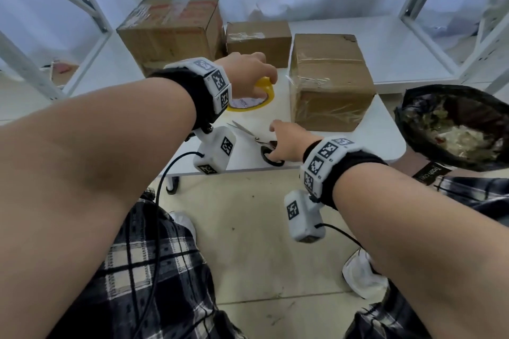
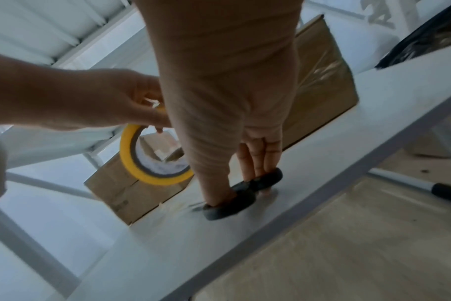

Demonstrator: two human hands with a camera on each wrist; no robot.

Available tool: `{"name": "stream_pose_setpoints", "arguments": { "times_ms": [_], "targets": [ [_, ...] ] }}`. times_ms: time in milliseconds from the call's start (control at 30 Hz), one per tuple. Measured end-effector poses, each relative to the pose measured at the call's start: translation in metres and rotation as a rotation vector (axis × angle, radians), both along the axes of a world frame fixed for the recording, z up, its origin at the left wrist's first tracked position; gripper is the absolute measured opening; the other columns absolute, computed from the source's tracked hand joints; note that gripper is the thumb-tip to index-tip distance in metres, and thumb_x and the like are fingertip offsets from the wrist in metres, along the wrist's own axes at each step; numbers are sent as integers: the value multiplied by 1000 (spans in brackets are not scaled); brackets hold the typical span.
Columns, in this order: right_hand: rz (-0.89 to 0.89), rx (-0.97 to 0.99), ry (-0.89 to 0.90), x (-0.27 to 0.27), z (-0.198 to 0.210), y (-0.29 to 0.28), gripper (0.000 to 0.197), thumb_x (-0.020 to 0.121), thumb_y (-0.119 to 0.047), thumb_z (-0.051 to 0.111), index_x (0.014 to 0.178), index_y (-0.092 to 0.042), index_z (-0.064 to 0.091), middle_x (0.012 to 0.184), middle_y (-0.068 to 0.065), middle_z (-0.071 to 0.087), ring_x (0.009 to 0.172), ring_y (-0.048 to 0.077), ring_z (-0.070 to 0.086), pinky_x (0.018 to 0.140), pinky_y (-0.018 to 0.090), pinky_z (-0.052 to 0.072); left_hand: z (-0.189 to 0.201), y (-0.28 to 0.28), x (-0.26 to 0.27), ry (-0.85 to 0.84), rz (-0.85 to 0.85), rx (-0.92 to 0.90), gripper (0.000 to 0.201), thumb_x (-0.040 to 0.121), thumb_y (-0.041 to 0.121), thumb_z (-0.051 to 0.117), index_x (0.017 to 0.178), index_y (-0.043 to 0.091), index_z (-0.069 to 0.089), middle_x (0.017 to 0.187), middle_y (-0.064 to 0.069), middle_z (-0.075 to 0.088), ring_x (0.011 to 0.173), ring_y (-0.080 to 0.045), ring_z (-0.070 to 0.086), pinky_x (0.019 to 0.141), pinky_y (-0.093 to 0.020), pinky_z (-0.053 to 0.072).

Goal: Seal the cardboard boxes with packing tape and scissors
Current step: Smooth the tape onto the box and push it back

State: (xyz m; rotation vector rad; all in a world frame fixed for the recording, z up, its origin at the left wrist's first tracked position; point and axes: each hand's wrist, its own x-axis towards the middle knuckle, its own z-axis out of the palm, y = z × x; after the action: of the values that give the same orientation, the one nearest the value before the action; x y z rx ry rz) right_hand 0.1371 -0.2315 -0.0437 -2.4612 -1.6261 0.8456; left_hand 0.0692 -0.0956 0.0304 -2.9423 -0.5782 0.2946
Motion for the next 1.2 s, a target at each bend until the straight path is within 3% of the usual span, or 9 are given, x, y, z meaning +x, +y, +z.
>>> {"name": "stream_pose_setpoints", "arguments": {
  "times_ms": [67, 133, 233, 333, 500, 600, 800, 1033, 1200],
  "targets": [
    [-21, -49, 22, 9, 13, -12, 58, 90, -22, 61, 140, -2, 39, 136, 15, 49, 121, 31, 50, 101, 40, 44, 3, -7, 2, -1, -3, 27, 40, 96, 40, 51, 134, 29, 47, 134, -9, 42, 91, -27, 50, 82, -35, 40],
    [-57, -134, 45, 20, 23, -25, 53, 92, -19, 57, 141, -2, 43, 135, 16, 52, 120, 31, 52, 101, 39, 44, 4, -14, 3, 6, 4, 56, 40, 97, 40, 49, 136, 30, 46, 135, -9, 41, 99, -30, 54, 83, -34, 39],
    [-102, -202, 103, 37, 24, -48, 33, 87, -16, 61, 119, -7, 63, 110, 14, 65, 95, 28, 60, 90, 40, 49, 5, -24, 2, 10, 7, 77, 40, 98, 40, 46, 137, 31, 45, 136, -10, 41, 105, -31, 55, 91, -38, 41],
    [-239, -164, 287, 43, 15, -73, 19, 86, -31, 69, 96, -16, 63, 96, 5, 64, 87, 22, 60, 88, 37, 50, 4, -27, -1, -12, 26, 74, 39, 98, 41, 46, 137, 34, 45, 135, -9, 42, 110, -31, 53, 96, -43, 41],
    [-498, -68, 747, 29, 18, -95, 56, 84, -52, 63, 120, -10, 53, 84, 8, 56, 82, 21, 55, 85, 32, 41, 0, -27, -11, -32, 74, 87, 38, 97, 41, 47, 135, 37, 47, 134, -9, 42, 116, -32, 49, 97, -45, 37],
    [-508, -38, 870, 25, 20, -90, 83, 64, -65, 65, 124, -11, 49, 78, 6, 56, 76, 17, 53, 91, 30, 41, -1, -24, -13, -20, 105, 67, 39, 98, 40, 46, 136, 38, 45, 136, -9, 42, 118, -33, 48, 98, -45, 38],
    [-577, 24, 920, 12, 22, -66, 66, 77, -65, 59, 122, -18, 49, 78, 5, 60, 69, 14, 59, 58, 21, 41, -2, -17, -13, -7, 125, 41, 38, 99, 35, 46, 137, 37, 44, 136, -10, 42, 116, -32, 50, 95, -42, 42],
    [-605, 159, 973, 5, 19, -38, 68, 78, -65, 60, 126, -19, 46, 85, 5, 59, 76, 17, 61, 76, 27, 45, -3, -7, -9, -11, 128, 9, 38, 98, 33, 49, 136, 38, 46, 134, -9, 44, 112, -31, 51, 93, -44, 46],
    [-607, 200, 967, 3, 18, -21, 66, 79, -65, 58, 124, -18, 44, 87, 5, 59, 77, 16, 62, 75, 27, 46, -2, 0, -8, -11, 127, -51, 38, 98, 29, 51, 134, 37, 47, 135, -7, 42, 113, -30, 50, 95, -44, 45]
  ]
}}
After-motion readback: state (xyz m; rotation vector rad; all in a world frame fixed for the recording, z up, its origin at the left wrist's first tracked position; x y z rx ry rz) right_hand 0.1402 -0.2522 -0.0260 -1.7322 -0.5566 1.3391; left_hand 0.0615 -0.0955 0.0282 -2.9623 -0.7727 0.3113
